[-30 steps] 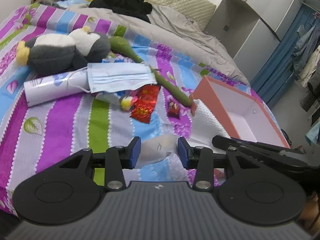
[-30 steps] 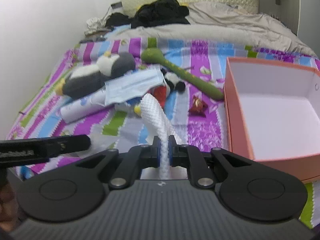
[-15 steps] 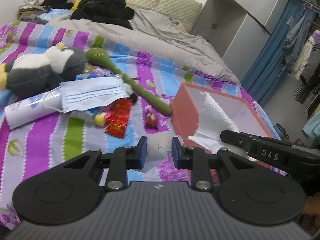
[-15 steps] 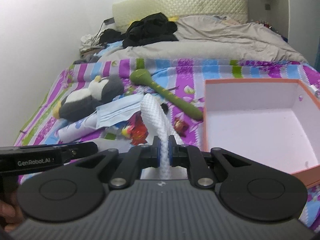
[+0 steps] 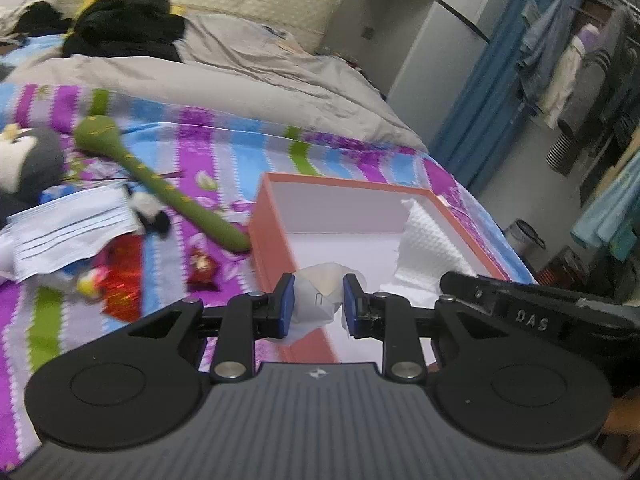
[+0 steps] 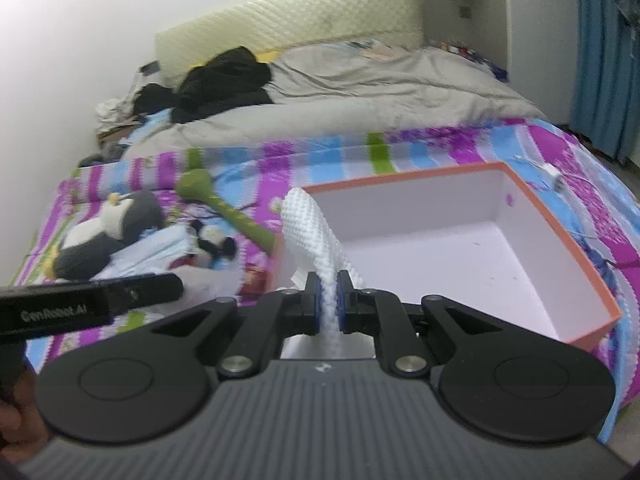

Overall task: Organize soft objects
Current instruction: 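Carry the wipe into the pink box and open the right gripper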

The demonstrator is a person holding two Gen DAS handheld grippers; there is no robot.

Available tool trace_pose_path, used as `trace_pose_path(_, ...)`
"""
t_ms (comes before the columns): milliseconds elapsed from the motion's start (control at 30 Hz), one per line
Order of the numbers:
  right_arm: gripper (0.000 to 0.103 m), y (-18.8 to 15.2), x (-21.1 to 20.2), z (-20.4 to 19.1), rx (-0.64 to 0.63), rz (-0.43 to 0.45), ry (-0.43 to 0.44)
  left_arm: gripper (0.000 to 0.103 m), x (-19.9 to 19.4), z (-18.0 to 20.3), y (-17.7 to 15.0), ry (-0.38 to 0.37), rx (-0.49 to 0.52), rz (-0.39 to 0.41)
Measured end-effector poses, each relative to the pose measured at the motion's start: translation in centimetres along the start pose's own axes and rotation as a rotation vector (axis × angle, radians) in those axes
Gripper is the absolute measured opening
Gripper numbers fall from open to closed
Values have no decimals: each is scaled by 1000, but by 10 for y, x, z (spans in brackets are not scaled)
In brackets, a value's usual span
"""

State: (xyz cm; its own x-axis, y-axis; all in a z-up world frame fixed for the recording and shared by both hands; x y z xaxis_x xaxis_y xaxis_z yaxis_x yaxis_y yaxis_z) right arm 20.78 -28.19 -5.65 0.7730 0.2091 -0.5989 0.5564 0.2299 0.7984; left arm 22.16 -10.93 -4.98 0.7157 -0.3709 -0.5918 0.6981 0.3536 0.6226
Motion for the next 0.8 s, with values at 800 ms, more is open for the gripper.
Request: trace_pose_path(800, 37, -44, 90, 106, 148, -250, -72, 55, 146, 45, -1, 24, 43, -231)
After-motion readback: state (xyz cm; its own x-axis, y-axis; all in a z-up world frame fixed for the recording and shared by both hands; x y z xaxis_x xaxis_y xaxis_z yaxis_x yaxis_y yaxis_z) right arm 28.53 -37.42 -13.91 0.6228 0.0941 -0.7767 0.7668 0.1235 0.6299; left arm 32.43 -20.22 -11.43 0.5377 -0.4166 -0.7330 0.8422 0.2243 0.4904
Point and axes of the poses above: each gripper's, at about its wrist camera, not at the fingertips, and x roughly the way its jaws point, z to its right, y to its top, the point moved 4 cm from there along x, roughly the way its jaws point, and after that the axes turned 14 degrees about -x, right-handed, at the moved point
